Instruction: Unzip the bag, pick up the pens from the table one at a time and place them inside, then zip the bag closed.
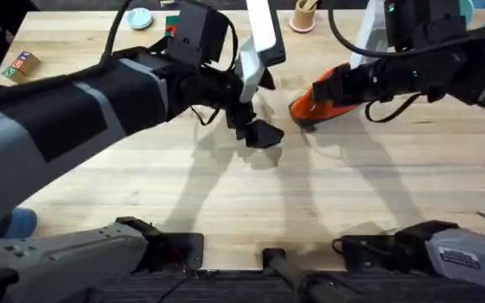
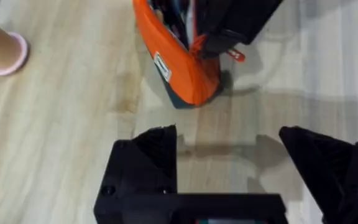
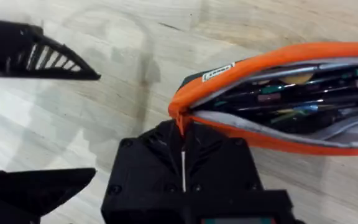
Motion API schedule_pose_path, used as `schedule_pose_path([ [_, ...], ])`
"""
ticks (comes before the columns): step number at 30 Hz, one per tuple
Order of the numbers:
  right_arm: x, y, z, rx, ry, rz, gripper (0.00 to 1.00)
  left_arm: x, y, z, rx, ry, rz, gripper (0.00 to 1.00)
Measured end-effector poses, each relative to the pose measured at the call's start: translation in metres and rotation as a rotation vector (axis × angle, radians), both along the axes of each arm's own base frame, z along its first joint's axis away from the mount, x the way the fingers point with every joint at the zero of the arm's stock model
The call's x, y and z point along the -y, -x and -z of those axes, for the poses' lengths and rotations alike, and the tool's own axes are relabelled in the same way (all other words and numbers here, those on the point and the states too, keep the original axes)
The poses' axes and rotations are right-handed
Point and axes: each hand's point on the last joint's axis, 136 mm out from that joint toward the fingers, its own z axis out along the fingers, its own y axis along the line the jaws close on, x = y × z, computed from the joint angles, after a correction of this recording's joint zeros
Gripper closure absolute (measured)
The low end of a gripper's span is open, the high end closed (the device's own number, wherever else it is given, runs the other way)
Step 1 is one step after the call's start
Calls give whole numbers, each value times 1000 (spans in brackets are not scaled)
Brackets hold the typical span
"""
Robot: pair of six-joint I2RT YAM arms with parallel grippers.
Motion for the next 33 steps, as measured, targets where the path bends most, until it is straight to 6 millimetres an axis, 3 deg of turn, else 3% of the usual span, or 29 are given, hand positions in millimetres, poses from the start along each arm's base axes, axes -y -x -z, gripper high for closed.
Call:
schedule_pose_path([
  [11,-1,2,-4,1,-16,8,971,7,-13,-12,63,45,-12,6],
  [19,-2,2,-4,-1,-20,8,970,24,-29,13,-37,97,-57,6],
  [27,-2,2,-4,-1,-23,6,971,49,-34,12,-97,177,-96,4],
  [33,-2,2,-5,1,-24,6,971,59,-36,24,-165,197,-127,6],
])
